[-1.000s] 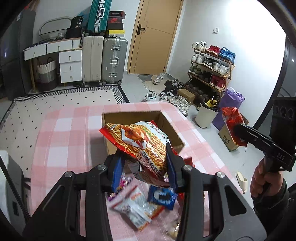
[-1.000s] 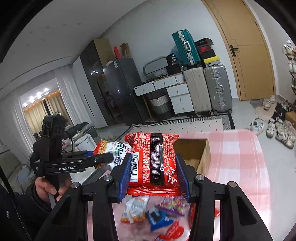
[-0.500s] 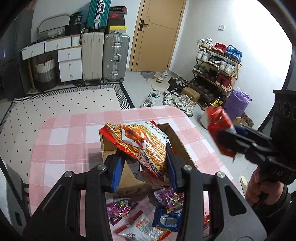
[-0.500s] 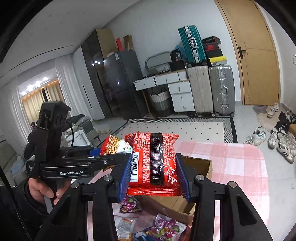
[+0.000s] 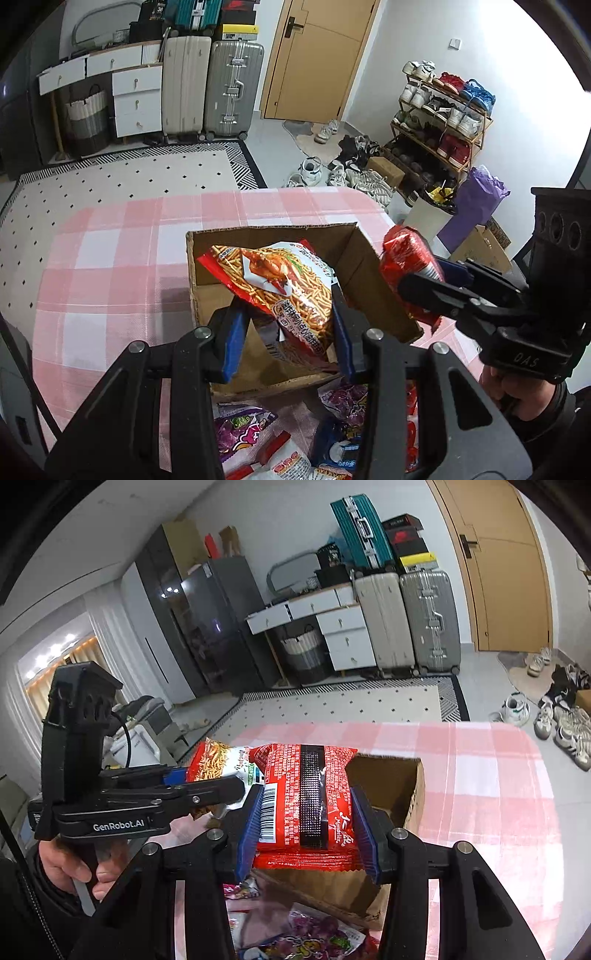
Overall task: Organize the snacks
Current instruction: 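Open both grippers to drop the packets into the box, then lower the left gripper onto the clear-wrapped cream bun and close it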
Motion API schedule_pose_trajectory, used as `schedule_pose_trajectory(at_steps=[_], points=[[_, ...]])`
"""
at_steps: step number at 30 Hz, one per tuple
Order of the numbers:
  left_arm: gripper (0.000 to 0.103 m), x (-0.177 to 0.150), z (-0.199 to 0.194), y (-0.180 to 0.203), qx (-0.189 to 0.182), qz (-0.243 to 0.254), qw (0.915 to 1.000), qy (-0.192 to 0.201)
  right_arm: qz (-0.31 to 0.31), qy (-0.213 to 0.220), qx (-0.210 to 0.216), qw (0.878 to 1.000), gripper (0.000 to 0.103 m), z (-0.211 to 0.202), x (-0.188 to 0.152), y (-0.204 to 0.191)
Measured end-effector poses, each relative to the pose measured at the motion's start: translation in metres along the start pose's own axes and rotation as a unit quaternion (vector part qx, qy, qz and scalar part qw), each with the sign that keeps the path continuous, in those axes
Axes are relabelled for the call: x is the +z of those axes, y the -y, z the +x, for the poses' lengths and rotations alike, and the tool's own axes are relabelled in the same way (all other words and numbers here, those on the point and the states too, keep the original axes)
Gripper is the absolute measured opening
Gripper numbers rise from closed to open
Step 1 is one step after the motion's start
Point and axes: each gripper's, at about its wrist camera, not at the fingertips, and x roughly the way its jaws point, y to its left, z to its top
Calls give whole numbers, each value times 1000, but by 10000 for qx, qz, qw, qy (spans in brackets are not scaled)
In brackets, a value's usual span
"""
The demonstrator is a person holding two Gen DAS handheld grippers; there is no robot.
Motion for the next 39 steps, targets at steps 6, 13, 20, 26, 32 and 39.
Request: schedule_pose_trajectory(at_steps=[6, 13, 20, 26, 32, 39], points=[[42, -12, 19, -7, -19, 3, 9998, -218, -132, -149, -250, 9995, 57, 25, -11, 6], [82, -17, 13, 8, 464, 437, 9980, -20, -10, 139, -296, 9995, 83, 10, -16, 17], [82, -32, -19, 25, 527, 428, 9976, 131, -19, 474, -329, 9983, 87, -40, -25, 9], [82, -46, -63, 36, 544, 401, 9972, 308, -45, 808, -344, 9961, 91, -88, -38, -9], [88, -65, -104, 49, 520, 369, 9970, 446, -323, 1033, -481, 9930, 97, -127, -56, -36], [102, -91, -151, 78, 590, 578, 9943, 674, -504, 1141, -449, 9912, 102, -160, -82, -69]])
